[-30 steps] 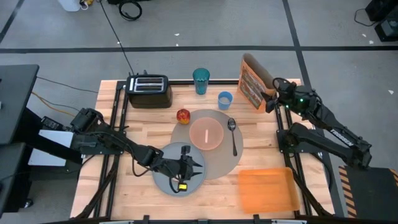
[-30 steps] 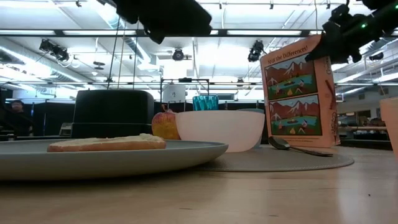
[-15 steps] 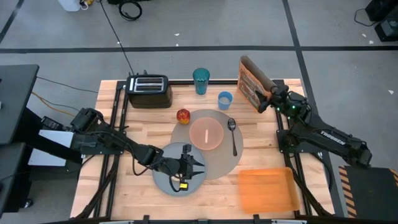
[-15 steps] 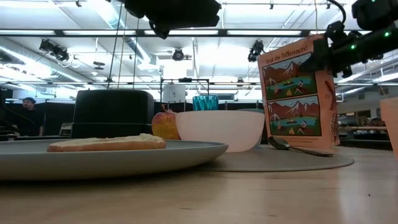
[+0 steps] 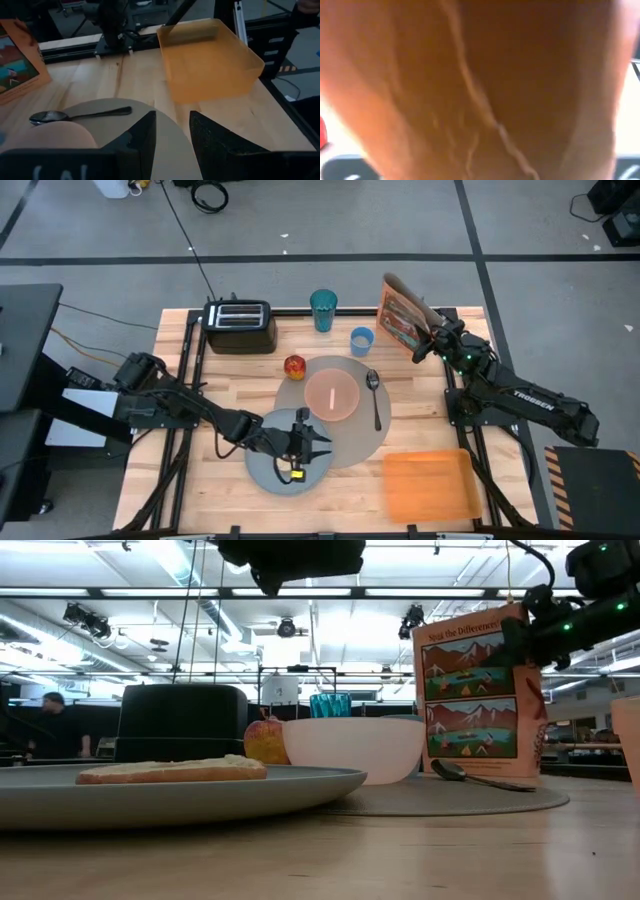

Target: Arrange a breakfast setting

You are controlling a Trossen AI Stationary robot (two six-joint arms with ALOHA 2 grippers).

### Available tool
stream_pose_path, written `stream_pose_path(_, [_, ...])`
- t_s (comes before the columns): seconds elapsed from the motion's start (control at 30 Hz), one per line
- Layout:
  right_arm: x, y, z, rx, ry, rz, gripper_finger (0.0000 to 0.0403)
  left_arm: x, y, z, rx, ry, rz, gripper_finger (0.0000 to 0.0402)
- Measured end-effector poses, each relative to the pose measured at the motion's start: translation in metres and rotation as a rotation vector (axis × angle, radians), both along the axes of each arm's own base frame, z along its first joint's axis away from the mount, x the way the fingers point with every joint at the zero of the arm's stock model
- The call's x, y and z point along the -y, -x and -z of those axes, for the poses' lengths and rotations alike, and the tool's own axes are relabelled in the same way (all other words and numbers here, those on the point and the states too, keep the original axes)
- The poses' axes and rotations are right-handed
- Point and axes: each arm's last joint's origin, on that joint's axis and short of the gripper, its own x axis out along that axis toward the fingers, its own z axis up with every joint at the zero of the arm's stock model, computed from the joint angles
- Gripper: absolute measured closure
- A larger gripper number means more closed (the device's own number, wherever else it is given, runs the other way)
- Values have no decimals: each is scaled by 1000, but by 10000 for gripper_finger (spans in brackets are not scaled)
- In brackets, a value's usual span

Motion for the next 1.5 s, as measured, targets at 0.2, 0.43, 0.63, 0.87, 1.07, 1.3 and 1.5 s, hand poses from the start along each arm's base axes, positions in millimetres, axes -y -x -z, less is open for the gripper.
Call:
stream_pose_path(0.2, [-3,0,-19,-19,14,-24,375,-3,7,-14,14,-9,6,276])
stream_pose_path(0.43, [-11,9,-70,-3,52,-53,390,-6,14,-26,21,-10,7,276])
stream_pose_path(0.63, [-29,25,-126,60,82,-184,391,-14,20,-28,-29,-82,-25,276])
stream_pose_path(0.87, [-48,39,-170,89,55,-441,391,-42,33,-65,65,-48,-111,274])
stream_pose_path(1.07, [-55,28,-175,126,-17,-767,391,-69,46,-94,147,-16,-184,219])
stream_pose_path(1.3, [-53,4,-159,76,-57,-897,391,-86,44,-105,224,-64,-222,101])
stream_pose_path(1.5, [-54,-25,-138,76,-40,-995,390,-98,23,-91,238,-88,-236,62])
